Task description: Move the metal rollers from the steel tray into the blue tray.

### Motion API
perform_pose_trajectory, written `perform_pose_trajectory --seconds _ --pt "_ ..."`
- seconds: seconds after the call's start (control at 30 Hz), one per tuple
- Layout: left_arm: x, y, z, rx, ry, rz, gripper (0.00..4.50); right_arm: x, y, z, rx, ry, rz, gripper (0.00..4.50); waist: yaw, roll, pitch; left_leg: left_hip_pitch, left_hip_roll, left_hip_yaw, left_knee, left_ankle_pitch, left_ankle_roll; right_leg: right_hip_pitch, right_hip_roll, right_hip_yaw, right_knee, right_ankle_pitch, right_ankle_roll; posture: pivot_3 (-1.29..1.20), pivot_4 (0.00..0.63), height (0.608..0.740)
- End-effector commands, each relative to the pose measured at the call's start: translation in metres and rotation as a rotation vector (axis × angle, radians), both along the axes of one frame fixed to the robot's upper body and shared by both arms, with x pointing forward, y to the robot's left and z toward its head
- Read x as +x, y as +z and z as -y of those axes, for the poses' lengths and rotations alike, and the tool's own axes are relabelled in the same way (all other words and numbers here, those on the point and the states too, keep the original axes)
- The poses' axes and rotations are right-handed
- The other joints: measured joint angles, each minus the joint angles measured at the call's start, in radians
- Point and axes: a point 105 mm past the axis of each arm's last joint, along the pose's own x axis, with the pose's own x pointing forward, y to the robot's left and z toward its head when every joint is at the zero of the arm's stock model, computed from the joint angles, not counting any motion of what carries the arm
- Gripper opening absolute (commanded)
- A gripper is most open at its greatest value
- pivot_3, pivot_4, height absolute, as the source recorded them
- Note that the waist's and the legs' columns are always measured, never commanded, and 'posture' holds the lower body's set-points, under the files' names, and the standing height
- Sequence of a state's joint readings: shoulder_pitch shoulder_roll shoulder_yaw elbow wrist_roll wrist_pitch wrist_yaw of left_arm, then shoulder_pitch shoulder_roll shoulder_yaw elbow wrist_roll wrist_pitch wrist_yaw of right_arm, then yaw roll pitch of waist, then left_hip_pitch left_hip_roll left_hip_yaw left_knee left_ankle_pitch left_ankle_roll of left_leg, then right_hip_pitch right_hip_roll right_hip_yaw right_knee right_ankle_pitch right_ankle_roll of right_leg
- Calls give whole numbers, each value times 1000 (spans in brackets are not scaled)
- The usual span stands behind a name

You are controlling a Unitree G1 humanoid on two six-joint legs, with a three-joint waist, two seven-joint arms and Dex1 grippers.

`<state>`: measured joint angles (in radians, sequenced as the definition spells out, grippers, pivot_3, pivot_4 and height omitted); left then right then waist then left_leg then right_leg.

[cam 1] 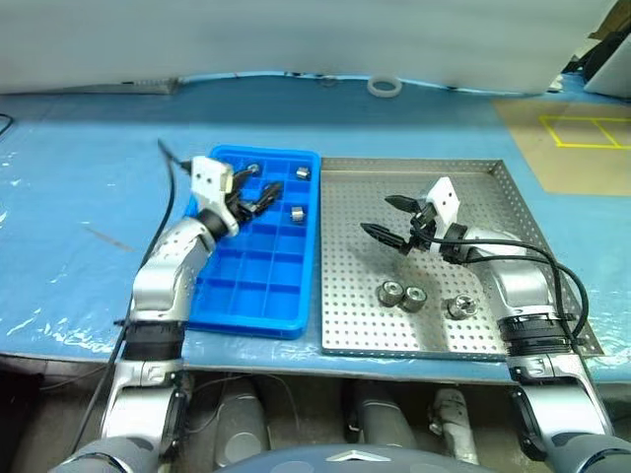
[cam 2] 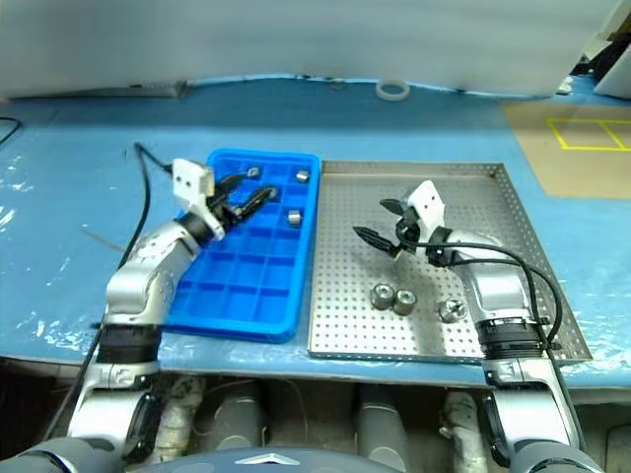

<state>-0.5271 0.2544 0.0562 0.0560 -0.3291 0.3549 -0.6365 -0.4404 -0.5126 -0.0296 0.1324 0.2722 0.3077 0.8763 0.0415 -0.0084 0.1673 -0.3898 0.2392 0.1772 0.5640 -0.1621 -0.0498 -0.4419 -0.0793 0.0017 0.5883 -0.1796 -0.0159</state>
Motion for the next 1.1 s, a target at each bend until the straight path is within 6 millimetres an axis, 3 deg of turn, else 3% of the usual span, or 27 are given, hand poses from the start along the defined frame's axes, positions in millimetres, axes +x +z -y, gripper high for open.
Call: perform_pose_trajectory --seconds 0.03,0.2,0.37,0.53,0.77,0.87,1.0,1.1 --pt "-17 -1 47 99 -391 38 3829 -16 15 28 0 -68 20 4500 -6 0 0 0 0 0 0 0 0 0 0 0 0 0 0 -351 150 740" --pt "-26 -22 85 232 -701 -21 3829 -44 9 50 -35 -123 -46 4500 -36 0 0 4 0 1 -1 0 0 2 1 3 0 0 0 -460 150 740" --pt "-26 -45 111 347 -832 -81 3829 -66 6 60 -45 -167 -84 4500 -83 1 -1 5 0 2 0 0 0 2 2 4 0 0 0 -550 150 740" --pt "-32 -68 132 494 -911 -79 3829 -80 4 68 -45 -231 -98 4500 -113 2 -1 4 0 2 1 -2 2 3 2 4 -2 0 1 -611 150 740" --pt "-43 -83 143 548 -992 -101 3829 -87 -1 70 -50 -259 -120 4500 -144 2 -1 1 -1 1 5 -4 6 3 1 1 -5 0 1 -628 150 740" --pt "-46 -91 142 590 -1004 -94 3234 -84 2 67 -47 -255 -114 4500 -154 2 -1 1 -2 1 6 -4 6 3 1 1 -5 -4 8 -618 150 740" --pt "-42 -86 140 557 -979 -81 1883 -79 4 62 -43 -238 -106 4500 -164 2 -1 -1 -2 1 7 -5 7 3 1 0 -5 -4 9 -618 150 740" --pt "-36 -76 136 495 -931 -62 1732 -76 9 55 -20 -211 -93 4500 -166 2 -1 -1 -3 1 8 -5 8 4 0 0 -5 -3 6 -578 150 740"
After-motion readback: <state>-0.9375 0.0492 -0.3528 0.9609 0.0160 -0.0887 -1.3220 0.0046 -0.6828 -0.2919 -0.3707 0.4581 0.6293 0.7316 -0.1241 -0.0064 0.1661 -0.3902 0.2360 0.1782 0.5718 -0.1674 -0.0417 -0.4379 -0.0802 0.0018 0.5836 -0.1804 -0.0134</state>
